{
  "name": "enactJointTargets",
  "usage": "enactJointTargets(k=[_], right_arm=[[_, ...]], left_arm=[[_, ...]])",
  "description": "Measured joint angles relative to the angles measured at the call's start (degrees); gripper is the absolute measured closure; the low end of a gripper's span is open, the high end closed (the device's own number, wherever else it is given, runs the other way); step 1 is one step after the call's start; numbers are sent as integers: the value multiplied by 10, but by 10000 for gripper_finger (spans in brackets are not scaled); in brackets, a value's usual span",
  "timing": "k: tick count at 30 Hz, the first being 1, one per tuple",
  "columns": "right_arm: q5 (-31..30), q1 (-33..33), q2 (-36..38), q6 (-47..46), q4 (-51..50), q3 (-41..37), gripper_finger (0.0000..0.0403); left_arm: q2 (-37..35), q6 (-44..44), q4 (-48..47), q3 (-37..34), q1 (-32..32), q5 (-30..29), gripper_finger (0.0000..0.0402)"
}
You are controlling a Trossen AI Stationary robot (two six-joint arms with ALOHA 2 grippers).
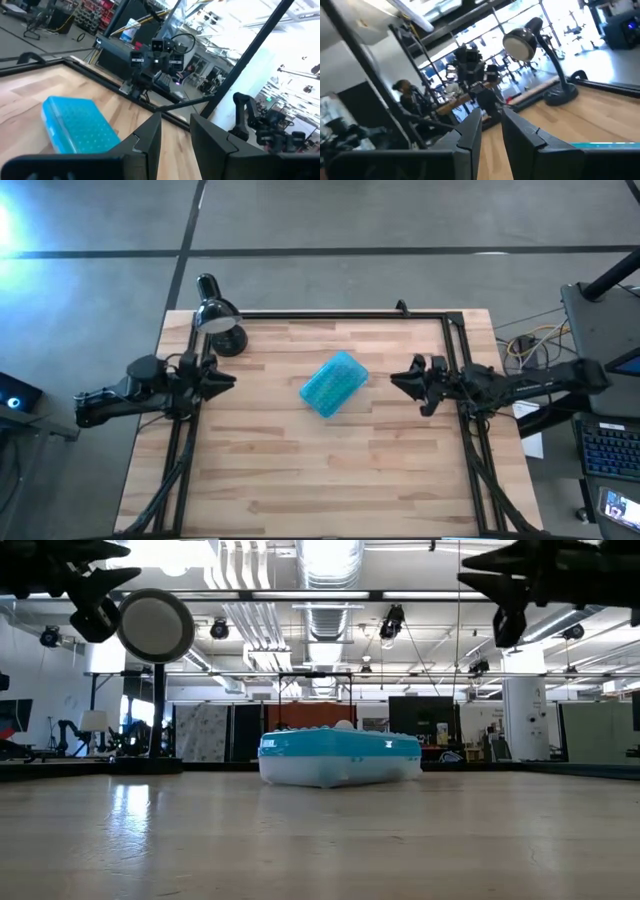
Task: Pick & place school supplies into a supply box
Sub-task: Return to Home Position
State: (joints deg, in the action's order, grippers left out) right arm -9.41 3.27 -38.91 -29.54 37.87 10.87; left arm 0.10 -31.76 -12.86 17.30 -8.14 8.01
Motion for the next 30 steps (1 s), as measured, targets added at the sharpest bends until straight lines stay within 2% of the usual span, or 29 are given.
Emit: enactJointTargets(k=[7,14,18,30], right_arm=[[-12,1,119,8,-37,-52,335],[-13,1,209,5,-211,-28,335],[-34,1,250,-1,-311,-5,335],[-38,1,382,15,-376,-35,335]], left_arm=[[0,13,-8,3,0,0,314],[0,18,-13,7,0,0,314],[0,20,-14,6,0,-1,314],[0,19,-15,-7,0,-23,314]])
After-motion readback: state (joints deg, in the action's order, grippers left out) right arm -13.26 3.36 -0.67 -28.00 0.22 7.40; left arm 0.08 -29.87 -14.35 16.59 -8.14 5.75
